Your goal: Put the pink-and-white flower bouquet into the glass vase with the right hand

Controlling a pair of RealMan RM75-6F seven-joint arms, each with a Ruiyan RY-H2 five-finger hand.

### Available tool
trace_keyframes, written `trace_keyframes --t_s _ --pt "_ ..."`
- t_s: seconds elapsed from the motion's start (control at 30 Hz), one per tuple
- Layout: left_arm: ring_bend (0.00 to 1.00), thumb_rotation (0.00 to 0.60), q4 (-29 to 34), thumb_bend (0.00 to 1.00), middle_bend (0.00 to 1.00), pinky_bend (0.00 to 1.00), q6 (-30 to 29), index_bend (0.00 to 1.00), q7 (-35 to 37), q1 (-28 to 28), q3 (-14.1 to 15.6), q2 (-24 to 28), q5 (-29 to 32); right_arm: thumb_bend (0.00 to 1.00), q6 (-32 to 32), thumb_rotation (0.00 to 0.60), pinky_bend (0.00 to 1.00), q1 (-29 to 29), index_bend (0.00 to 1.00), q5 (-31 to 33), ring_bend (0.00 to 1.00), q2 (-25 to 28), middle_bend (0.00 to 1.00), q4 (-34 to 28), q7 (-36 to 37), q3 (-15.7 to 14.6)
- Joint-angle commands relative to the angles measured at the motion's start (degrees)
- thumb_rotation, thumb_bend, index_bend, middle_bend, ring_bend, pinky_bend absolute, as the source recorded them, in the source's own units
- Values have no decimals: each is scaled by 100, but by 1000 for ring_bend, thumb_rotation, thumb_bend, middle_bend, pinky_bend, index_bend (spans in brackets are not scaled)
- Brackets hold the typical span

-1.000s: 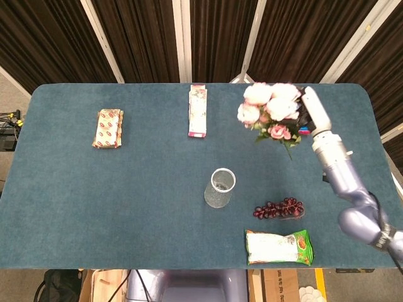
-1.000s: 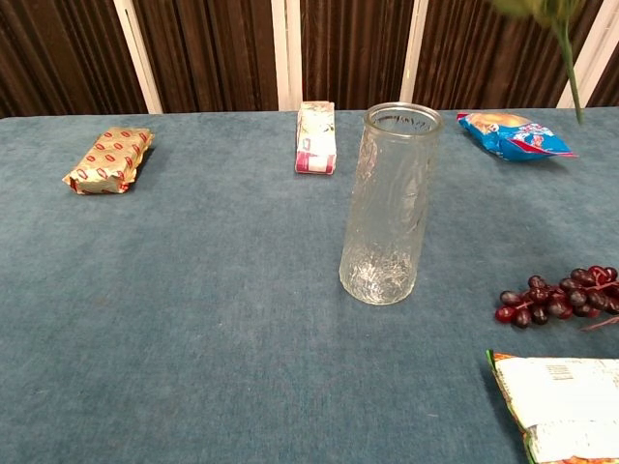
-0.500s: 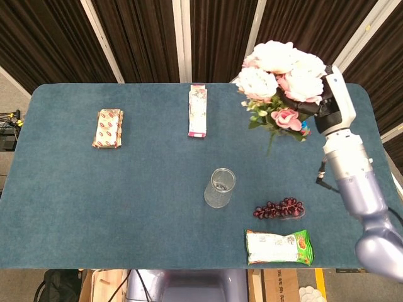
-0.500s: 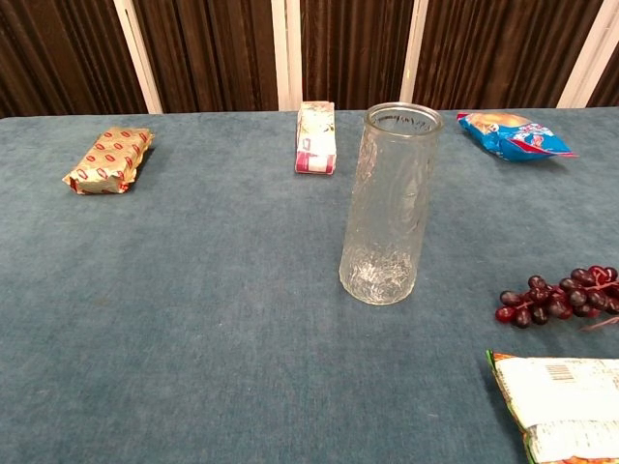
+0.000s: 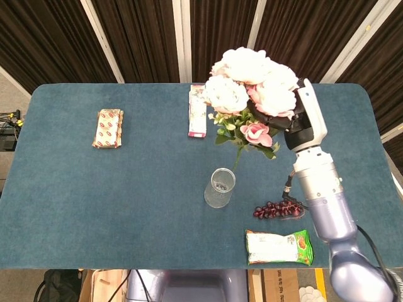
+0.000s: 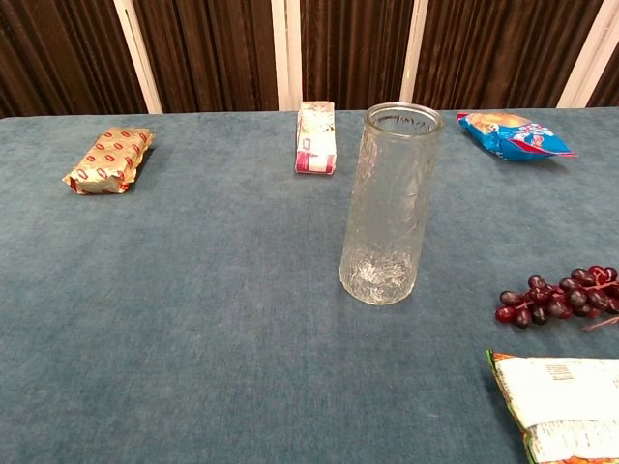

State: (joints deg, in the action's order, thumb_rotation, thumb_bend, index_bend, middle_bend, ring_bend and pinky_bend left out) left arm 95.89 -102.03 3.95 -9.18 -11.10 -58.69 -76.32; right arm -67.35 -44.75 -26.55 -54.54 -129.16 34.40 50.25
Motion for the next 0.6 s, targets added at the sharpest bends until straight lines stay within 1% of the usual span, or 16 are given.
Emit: trace_keyframes --t_s 0.03,0.17,0.27,0.6 --pt "0 600 -22 189 0 23 -29 152 93 -41 -22 39 34 341 -421 600 216 -219 466 -362 569 -531 458 108 -243 -374" --pt "0 600 -16 189 0 23 -46 152 66 -51 -33 35 59 341 -706 600 220 -263 470 -744 569 -974 458 299 -388 -679" --pt "0 600 5 189 0 23 -50 152 33 -51 -14 31 22 341 -761 600 225 -295 473 -901 569 -1316 458 497 -433 -885" --pt "0 600 7 189 0 23 -75 151 38 -66 -39 32 53 341 -548 600 227 -213 473 -1173 569 -1870 458 876 -406 -1220"
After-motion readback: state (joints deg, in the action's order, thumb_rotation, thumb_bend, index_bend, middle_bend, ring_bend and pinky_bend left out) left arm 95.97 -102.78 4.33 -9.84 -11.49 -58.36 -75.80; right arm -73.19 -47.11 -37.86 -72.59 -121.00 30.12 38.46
